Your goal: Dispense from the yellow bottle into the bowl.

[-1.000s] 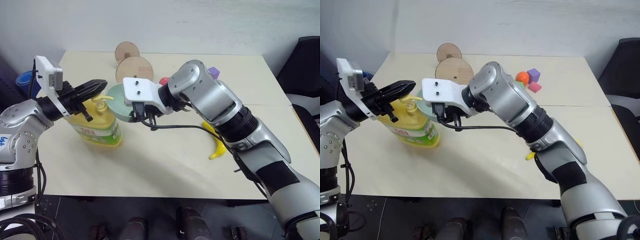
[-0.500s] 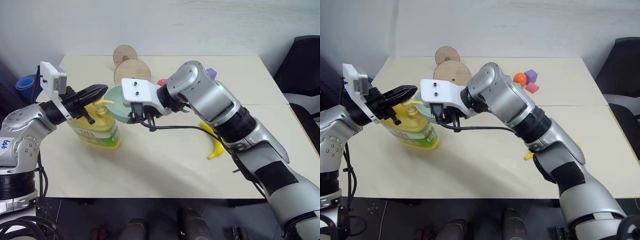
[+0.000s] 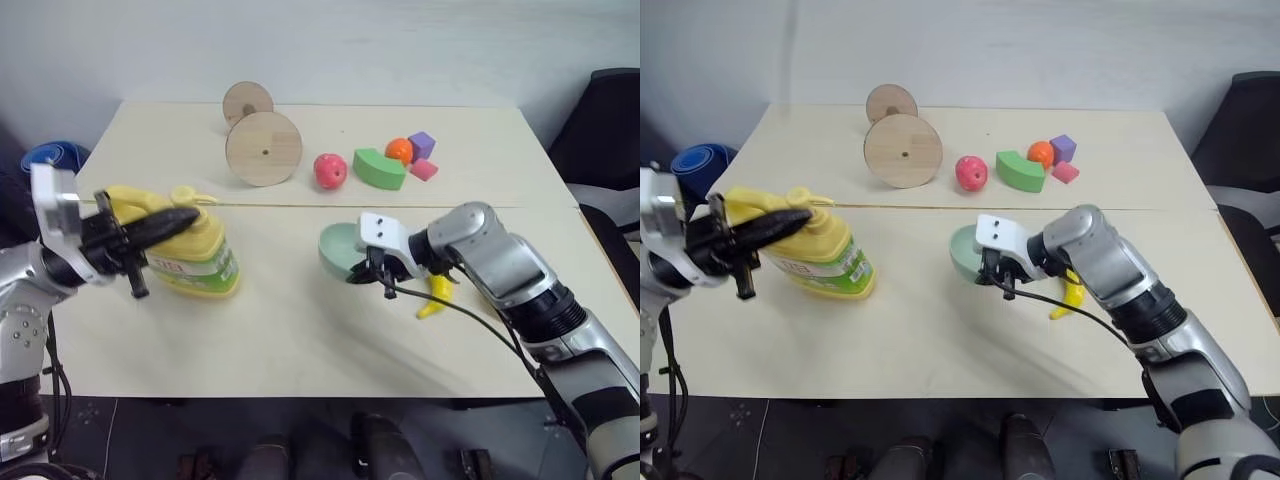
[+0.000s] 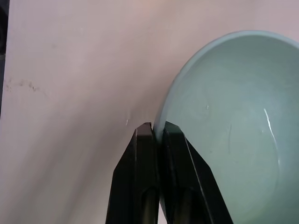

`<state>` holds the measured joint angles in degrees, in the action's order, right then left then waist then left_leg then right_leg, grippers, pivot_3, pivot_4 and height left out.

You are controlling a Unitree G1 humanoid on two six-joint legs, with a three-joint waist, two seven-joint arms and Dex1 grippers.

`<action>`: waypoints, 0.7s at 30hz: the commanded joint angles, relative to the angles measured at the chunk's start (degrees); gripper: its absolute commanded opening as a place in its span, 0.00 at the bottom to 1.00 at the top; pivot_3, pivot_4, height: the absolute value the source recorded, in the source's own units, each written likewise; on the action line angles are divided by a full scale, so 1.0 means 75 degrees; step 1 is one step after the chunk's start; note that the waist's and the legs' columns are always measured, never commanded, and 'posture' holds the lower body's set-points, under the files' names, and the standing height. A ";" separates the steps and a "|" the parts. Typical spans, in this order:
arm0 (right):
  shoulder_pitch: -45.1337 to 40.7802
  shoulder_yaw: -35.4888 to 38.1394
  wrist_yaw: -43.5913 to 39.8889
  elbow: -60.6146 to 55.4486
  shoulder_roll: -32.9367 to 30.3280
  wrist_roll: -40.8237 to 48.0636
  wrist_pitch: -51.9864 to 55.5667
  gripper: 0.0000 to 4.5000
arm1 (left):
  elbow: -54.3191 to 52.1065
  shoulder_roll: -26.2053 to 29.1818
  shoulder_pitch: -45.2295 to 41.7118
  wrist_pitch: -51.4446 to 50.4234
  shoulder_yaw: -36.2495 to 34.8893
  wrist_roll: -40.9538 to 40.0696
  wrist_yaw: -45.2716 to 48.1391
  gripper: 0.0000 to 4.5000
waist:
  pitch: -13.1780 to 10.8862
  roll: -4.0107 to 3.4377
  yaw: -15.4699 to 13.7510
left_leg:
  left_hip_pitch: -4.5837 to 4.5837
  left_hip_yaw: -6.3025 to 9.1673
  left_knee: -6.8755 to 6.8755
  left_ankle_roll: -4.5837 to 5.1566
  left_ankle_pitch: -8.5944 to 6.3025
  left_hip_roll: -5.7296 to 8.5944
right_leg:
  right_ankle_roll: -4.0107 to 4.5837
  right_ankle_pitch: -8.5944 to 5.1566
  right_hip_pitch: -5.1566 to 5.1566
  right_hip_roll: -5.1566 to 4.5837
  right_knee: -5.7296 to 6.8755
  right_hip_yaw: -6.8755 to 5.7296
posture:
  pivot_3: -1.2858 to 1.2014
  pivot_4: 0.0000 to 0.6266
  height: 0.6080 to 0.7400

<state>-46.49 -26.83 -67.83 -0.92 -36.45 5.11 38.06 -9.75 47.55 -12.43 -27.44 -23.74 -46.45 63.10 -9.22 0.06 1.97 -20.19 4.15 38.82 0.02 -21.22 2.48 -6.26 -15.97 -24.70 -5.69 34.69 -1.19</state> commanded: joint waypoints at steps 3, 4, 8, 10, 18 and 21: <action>0.0890 0.0342 0.0387 0.0121 -0.0324 -0.0292 -0.0972 0.00 | -0.0692 0.0269 0.1284 0.0487 0.0391 0.0797 0.0550 0.00 | -0.0008 -0.0013 -0.0067 | 0.0010 -0.0002 0.0001 -0.0006 0.0000 -0.0005 | 0.0010 -0.0001 0.0002 0.0003 -0.0010 0.0008 | 0.52 0.24 1.00; 0.1076 0.0416 0.0484 0.0132 -0.0308 -0.0293 -0.1188 0.00 | -0.0676 0.0183 0.1507 0.0695 0.0518 0.1062 0.0492 0.00 | -0.0008 -0.0013 -0.0070 | 0.0011 -0.0001 0.0001 -0.0006 -0.0001 -0.0004 | 0.0010 -0.0001 0.0004 0.0002 -0.0010 0.0008 | 0.52 0.24 1.00; 0.1778 0.1023 0.0773 -0.0218 -0.0251 -0.0029 -0.1951 0.18 | -0.0460 -0.0345 0.1897 0.1071 0.0675 0.1623 -0.0177 0.04 | -0.0007 -0.0009 -0.0125 | 0.0011 0.0001 0.0007 -0.0003 -0.0002 -0.0004 | 0.0012 0.0001 0.0014 0.0003 -0.0018 0.0008 | 0.52 0.24 1.00; 0.2215 0.1502 0.0856 -0.0537 -0.0199 0.0276 -0.2458 0.33 | -0.0250 -0.0541 0.2119 0.1466 0.0741 0.1932 -0.0200 0.14 | -0.0008 -0.0013 -0.0178 | 0.0010 0.0002 0.0006 -0.0003 -0.0003 -0.0005 | 0.0013 0.0002 0.0011 0.0003 -0.0021 0.0007 | 0.52 0.24 1.00; 0.5248 0.4362 0.0560 -0.1655 0.0001 0.2393 -0.4686 0.97 | 0.0919 -0.0934 0.2802 0.3856 0.0703 0.3226 -0.0249 0.71 | -0.0010 -0.0011 -0.0335 | 0.0010 0.0000 0.0008 0.0007 -0.0012 -0.0007 | 0.0006 0.0006 0.0027 0.0006 -0.0046 0.0003 | 0.52 0.24 1.00; 0.6700 0.5625 -0.0462 -0.1326 -0.0034 0.3544 -0.5197 1.00 | 0.1344 -0.1050 0.3221 0.4303 0.0566 0.3399 -0.0384 0.77 | -0.0012 -0.0018 -0.0421 | 0.0024 -0.0002 0.0010 0.0017 -0.0017 -0.0009 | 0.0004 0.0015 0.0050 0.0007 -0.0064 0.0005 | 0.52 0.24 1.00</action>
<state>0.83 10.34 -67.57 -11.28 -35.52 27.30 1.40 -0.94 40.08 10.19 2.56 -17.80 -21.52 60.51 -9.30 -0.08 -1.19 -19.90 4.10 38.84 0.20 -21.38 2.42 -6.23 -15.86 -24.23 -5.65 34.16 -1.10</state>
